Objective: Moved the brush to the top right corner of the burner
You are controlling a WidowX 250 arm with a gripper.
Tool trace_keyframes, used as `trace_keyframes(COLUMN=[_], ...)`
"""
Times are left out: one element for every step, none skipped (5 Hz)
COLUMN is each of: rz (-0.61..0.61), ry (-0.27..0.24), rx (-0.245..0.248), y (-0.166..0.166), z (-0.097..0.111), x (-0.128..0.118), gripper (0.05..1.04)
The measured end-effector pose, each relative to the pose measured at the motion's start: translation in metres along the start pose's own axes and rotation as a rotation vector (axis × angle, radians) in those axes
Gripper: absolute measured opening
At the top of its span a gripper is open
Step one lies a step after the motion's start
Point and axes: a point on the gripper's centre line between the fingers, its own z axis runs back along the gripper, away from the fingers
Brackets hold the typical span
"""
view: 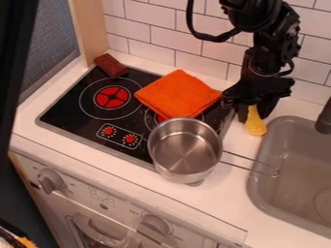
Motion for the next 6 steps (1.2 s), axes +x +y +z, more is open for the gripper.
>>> trace_keyframes(rz=[0.002,0.016,0.045,0.037,0.050,0.051], ry=[0.007,0.014,0.006,0.007,-0.032,-0.035], rx=[-0.009,-0.004,-0.030,-0.051,-0.121,-0.124], y=[0.000,0.005,0.009,0.008,0.008,0.008], z=[0.001,0.004,0.023,0.047,0.090,0.092], x=[-0.001,-0.003,0.009,0.012,0.016,0.017], gripper=[0.977,1.000,1.001,1.001,1.001,1.001])
